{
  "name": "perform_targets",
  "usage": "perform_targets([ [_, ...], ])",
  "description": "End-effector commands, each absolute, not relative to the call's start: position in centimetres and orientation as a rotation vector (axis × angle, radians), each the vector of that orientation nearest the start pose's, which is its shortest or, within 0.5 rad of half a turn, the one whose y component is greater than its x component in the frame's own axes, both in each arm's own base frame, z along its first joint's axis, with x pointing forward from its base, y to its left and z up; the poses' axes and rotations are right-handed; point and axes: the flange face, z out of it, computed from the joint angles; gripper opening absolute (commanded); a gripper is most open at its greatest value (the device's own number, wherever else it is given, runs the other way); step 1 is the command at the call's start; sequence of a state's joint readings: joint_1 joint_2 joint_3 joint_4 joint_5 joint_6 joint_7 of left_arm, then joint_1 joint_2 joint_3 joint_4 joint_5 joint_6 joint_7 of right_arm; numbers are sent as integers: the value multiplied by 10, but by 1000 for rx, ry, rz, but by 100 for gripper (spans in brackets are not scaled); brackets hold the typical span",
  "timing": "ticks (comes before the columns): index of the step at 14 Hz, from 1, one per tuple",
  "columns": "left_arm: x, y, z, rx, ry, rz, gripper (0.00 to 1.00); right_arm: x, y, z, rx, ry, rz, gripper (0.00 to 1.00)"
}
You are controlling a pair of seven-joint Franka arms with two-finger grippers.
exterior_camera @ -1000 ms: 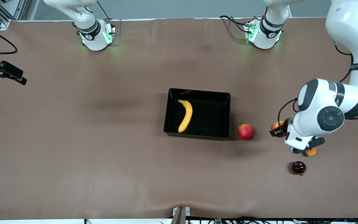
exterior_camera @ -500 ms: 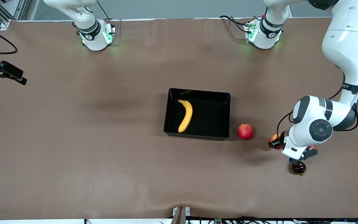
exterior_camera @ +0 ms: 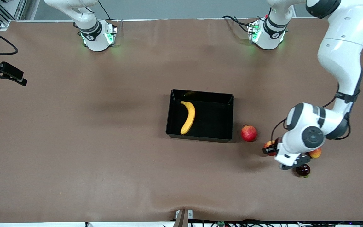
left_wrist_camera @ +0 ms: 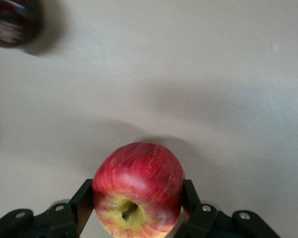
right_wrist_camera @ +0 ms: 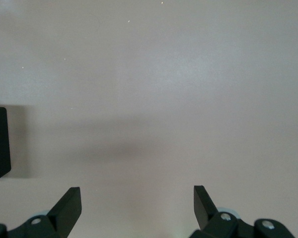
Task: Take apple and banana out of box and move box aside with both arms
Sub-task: 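Lower the apple onto the table and open the left gripper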
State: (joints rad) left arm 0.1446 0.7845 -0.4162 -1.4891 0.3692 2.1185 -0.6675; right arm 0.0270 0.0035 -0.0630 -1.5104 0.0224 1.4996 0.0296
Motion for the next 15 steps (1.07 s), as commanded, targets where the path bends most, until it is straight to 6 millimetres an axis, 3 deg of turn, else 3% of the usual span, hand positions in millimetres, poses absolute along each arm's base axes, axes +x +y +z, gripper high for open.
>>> perform_targets([
  [1,702,-132,223,-3066,-424,74,0,550,-15,648,-3130,104,22,100],
  [4,705,-133,210,-3083,-422,53,0,550,-15,648,-3130,104,19,100],
  [5,704,-134,209,-3085,-422,53,35,550,-15,648,-3130,104,22,100],
  [6,705,-134,210,-3084,-436,49,99,550,-15,648,-3130,104,22,100],
  [8,706,-137,220,-3086,-438,29,100,550,-15,648,-3130,104,22,100],
  [11,708,-145,260,-3086,-459,-44,100,550,-15,648,-3130,104,22,100],
  [15,683,-209,321,-3079,-321,-34,100,550,-15,648,-3130,104,19,100],
])
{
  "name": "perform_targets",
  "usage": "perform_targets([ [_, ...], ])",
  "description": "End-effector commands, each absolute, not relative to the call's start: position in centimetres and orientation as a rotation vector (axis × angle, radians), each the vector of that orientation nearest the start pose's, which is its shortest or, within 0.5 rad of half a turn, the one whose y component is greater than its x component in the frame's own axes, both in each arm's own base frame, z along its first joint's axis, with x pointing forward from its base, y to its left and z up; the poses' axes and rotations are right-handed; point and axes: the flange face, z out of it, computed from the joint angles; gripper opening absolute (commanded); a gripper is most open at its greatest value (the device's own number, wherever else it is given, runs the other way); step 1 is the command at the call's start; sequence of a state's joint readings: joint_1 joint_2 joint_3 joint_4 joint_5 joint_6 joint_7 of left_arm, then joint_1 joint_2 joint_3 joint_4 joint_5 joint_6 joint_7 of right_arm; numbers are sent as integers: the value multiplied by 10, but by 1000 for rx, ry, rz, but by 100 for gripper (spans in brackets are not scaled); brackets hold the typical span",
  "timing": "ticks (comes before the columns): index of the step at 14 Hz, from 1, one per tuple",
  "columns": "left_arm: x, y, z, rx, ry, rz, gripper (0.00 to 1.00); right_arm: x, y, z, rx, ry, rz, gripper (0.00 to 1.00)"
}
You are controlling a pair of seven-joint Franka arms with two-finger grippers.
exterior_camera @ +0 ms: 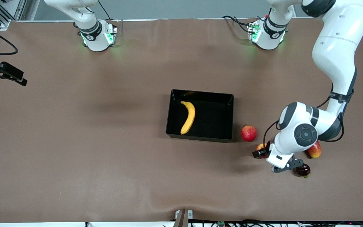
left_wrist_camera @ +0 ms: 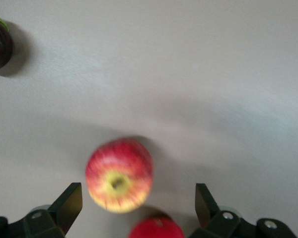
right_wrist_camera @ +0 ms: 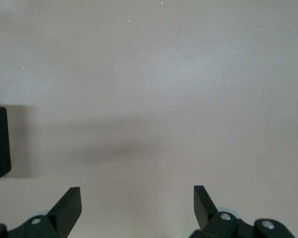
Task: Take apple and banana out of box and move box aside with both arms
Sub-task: 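Move the left gripper into the tray and grasp the yellow banana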
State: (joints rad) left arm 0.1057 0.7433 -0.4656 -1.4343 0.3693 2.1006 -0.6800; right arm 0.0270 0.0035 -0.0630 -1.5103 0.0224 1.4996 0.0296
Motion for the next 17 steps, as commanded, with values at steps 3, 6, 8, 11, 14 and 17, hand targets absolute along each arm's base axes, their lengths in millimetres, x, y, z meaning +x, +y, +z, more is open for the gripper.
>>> perform_targets([
  [3,648,-288,341,-3096,-281,-19,100,550,-15,648,-3130,104,19,100],
  [6,612,-361,342,-3098,-249,-36,100,550,-15,648,-3130,104,19,100],
  [8,579,-412,327,-3100,-185,-7,100,550,-15,648,-3130,104,22,100],
  [11,548,-455,306,-3080,-152,-6,100,550,-15,647,-3130,104,24,100],
  [14,533,-473,284,-3088,-103,20,100,550,-11,647,-3130,95,24,100],
  [17,527,-487,254,-3124,-68,24,100,551,-11,646,-3131,92,26,100],
])
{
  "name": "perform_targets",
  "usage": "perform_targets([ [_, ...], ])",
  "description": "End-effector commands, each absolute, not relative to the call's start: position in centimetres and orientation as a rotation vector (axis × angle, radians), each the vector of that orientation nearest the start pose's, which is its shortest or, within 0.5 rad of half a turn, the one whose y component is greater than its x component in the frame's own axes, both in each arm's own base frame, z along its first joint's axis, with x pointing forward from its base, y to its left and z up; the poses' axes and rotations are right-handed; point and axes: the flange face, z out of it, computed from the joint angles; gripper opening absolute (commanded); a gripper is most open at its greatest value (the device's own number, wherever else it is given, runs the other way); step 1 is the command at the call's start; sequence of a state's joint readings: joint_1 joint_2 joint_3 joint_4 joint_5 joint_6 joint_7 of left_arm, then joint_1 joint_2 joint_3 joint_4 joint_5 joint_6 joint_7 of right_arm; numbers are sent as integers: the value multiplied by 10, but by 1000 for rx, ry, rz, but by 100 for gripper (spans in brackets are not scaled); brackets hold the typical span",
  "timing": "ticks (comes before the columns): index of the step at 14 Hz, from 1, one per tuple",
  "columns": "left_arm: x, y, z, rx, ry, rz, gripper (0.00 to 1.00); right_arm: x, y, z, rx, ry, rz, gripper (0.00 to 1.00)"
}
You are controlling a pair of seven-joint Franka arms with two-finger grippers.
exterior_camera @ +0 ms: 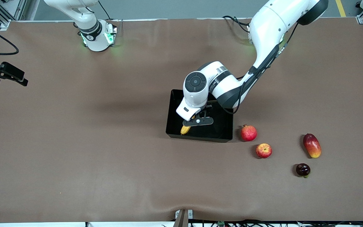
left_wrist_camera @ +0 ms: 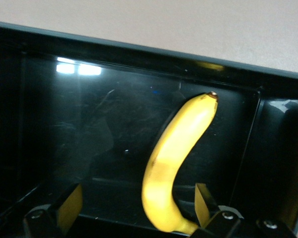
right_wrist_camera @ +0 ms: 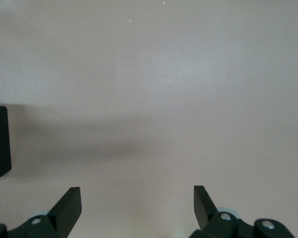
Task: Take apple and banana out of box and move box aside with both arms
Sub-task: 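Move the left gripper into the tray and grasp the yellow banana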
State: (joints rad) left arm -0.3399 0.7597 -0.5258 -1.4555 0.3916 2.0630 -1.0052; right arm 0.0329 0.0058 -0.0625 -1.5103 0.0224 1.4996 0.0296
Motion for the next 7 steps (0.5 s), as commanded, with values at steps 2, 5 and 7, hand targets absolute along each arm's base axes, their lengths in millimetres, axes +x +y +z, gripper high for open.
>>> perform_targets([
  [2,526,-490,234,-3140,-61,31,100,551,-11,646,-3131,92,27,100],
  [5,525,-492,211,-3162,-58,36,100,551,-11,646,-3130,95,26,100],
  [7,521,-496,199,-3166,-42,43,89,551,-11,646,-3130,95,26,100],
])
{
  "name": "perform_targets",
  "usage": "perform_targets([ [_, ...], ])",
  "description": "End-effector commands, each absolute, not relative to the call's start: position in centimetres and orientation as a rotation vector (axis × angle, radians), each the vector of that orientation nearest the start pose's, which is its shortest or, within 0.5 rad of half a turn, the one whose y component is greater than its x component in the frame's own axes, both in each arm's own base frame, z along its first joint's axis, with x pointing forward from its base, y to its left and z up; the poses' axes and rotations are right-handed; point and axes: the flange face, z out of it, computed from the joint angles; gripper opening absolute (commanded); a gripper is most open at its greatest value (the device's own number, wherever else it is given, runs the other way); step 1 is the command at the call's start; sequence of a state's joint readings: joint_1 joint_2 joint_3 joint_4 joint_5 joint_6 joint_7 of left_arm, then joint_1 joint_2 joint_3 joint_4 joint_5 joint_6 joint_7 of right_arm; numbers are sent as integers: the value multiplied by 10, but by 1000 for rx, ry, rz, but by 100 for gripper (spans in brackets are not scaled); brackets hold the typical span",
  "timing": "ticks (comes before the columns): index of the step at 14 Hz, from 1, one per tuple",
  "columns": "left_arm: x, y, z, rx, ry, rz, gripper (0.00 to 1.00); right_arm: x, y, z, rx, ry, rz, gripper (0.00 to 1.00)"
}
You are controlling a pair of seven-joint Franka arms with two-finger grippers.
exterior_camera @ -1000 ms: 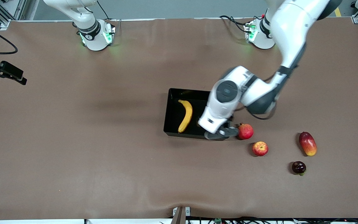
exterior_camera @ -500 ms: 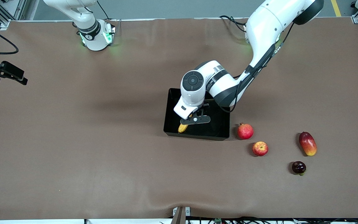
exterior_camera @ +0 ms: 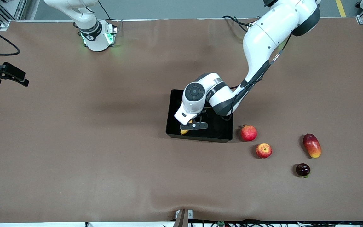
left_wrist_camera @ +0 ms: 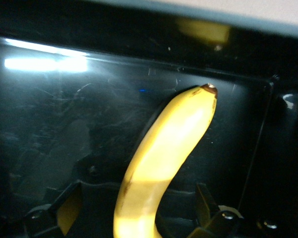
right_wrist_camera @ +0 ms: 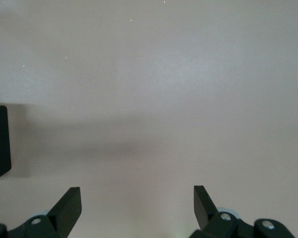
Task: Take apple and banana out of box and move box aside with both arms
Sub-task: 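Move the left gripper into the tray and grasp the yellow banana, then lift the banana out of the tray toward the other fruits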
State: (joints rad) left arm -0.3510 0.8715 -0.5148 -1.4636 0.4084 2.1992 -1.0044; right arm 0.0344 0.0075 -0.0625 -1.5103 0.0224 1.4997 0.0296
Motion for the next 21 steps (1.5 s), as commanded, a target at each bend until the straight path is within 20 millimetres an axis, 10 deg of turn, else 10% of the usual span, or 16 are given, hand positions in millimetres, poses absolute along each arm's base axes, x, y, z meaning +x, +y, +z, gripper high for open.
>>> perform_targets([
  [1,523,-492,194,-3157,-53,45,75,551,-11,646,-3131,92,26,100],
  [5,524,-490,190,-3152,-41,47,15,551,-11,645,-3131,93,29,100],
  [7,526,-489,194,-3155,-37,39,0,551,-11,646,-3131,92,26,100],
  [14,546,-487,237,-3187,-40,-52,0,551,-11,646,-3131,92,26,100],
  [21,557,-470,320,-3153,-75,-141,0,551,-11,646,-3131,92,26,100],
])
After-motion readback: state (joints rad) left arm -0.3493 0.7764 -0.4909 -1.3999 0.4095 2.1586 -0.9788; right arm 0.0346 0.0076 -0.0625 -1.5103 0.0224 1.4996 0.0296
